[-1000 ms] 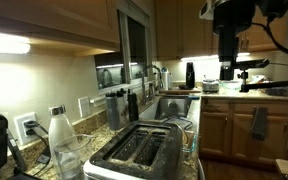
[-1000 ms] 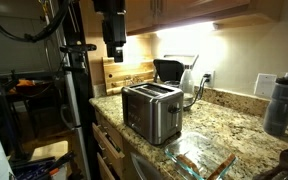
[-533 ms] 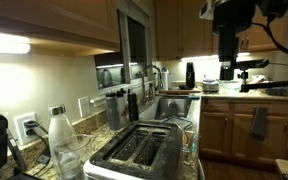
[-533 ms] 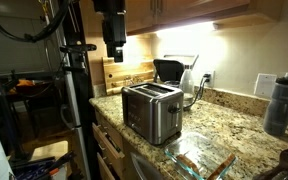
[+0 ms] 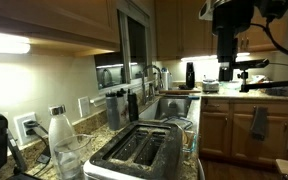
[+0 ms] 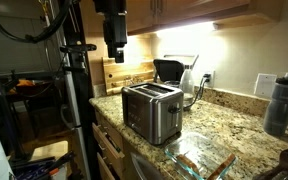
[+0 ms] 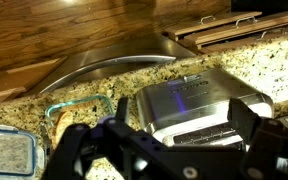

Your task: Put the slices of bread from the glass bowl in the toaster

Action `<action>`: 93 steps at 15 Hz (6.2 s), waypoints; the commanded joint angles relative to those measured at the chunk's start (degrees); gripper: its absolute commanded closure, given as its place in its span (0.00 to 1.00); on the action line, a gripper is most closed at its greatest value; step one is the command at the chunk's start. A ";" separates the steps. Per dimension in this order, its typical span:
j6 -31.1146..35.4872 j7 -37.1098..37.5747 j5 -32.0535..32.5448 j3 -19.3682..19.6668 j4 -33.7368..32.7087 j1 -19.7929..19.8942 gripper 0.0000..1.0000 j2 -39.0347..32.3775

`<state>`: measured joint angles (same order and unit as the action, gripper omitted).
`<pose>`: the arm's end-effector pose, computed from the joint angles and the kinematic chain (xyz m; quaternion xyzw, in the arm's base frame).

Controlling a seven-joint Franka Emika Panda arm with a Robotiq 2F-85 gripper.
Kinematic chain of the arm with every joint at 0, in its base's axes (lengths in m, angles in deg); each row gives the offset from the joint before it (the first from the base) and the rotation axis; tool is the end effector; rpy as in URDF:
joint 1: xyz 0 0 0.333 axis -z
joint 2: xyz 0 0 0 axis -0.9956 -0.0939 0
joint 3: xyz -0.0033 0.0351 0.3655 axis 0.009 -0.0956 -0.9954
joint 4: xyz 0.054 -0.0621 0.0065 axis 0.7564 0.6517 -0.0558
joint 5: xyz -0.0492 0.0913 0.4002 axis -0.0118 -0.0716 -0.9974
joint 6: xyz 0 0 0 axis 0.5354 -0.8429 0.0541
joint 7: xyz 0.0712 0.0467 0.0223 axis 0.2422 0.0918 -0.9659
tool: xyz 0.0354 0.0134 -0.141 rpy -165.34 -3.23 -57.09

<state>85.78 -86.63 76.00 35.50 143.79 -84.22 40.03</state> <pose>0.3052 0.0096 0.5192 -0.9978 0.0383 -0.0266 0.0478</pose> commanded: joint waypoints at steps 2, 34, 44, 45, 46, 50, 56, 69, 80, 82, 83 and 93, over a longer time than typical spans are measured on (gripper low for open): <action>2.49 0.87 0.38 -0.27 -0.31 0.94 0.00 -2.04; 17.05 26.08 -1.35 -3.01 -0.34 9.16 0.00 -15.57; 23.73 37.31 -1.55 -3.00 1.29 10.03 0.00 -18.83; 23.76 37.95 -1.50 -2.65 1.64 10.37 0.00 -18.28; 23.88 38.97 -1.32 -2.36 1.96 10.75 0.00 -17.88; 24.67 41.55 -1.48 -1.06 3.52 12.29 0.00 -17.10; 27.83 44.77 -1.55 -0.88 6.34 12.99 0.00 -18.35; 36.51 51.18 1.67 -1.62 8.24 14.53 0.00 -23.83; 41.81 57.37 6.84 -0.19 6.45 14.69 0.00 -32.88; 42.06 58.54 7.76 0.42 6.11 14.62 0.00 -33.83; 42.21 59.07 8.11 0.75 5.91 14.56 0.00 -34.35; 44.69 62.37 10.75 3.08 2.49 13.48 0.00 -40.90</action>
<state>128.63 -26.87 84.81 37.39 147.50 -70.10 1.44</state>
